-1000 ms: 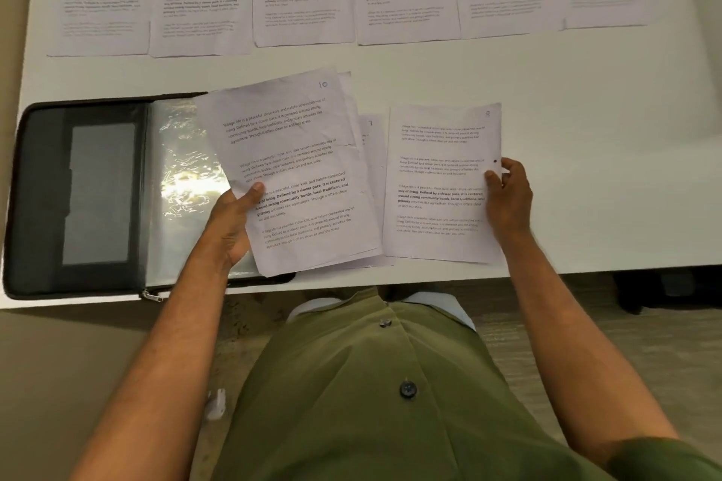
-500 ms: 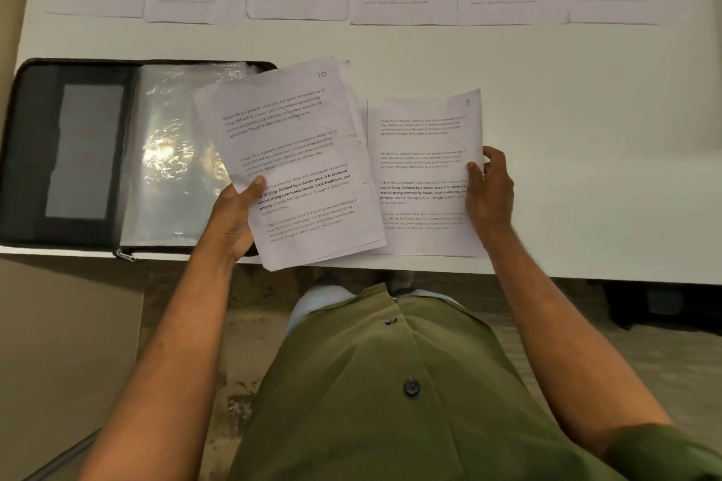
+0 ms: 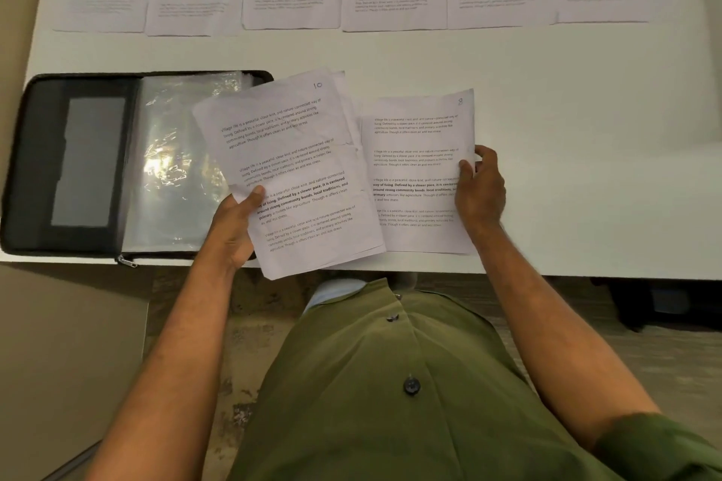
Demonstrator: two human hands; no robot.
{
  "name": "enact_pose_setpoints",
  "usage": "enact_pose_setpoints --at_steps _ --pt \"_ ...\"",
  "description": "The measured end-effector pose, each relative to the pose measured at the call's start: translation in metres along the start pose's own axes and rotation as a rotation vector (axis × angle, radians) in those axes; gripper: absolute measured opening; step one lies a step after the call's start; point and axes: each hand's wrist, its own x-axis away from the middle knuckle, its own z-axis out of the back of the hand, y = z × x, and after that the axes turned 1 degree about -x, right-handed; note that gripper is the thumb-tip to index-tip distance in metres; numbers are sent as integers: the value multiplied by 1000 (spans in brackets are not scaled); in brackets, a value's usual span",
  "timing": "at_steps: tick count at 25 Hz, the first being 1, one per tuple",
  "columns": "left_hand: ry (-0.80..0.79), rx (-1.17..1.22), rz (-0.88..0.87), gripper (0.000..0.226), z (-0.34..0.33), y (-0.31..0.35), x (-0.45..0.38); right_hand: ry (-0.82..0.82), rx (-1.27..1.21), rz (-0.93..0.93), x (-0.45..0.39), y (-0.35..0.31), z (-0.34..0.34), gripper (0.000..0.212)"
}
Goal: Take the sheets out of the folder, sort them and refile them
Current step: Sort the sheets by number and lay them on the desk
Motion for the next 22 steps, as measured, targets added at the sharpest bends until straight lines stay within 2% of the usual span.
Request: enact_pose_setpoints --at_steps 3,5,7,9,13,14,18,22 --pt "-30 -15 8 44 -6 8 -10 -17 25 16 4 -3 -1 43" --pt "-56 -22 10 43 -13 12 -19 56 127 74 7 -2 -2 56" --pt "-95 -22 16 46 -22 16 -26 132 117 119 12 -9 -2 60" --pt "-146 -34 33 47 -32 19 -31 94 -20 127 17 -27 -1 50" --pt "-220 -53 101 41 -55 23 -40 -301 -328 -62 30 -68 -5 30" --pt "-238 -59 111 41 -59 22 -42 -338 -368 -103 32 -68 -9 27" --pt "-292 -75 119 35 -74 20 -43 -210 -495 -202 40 -57 -15 28" --pt "-261 -115 113 28 -91 20 -40 -178 -530 -236 36 -47 2 19"
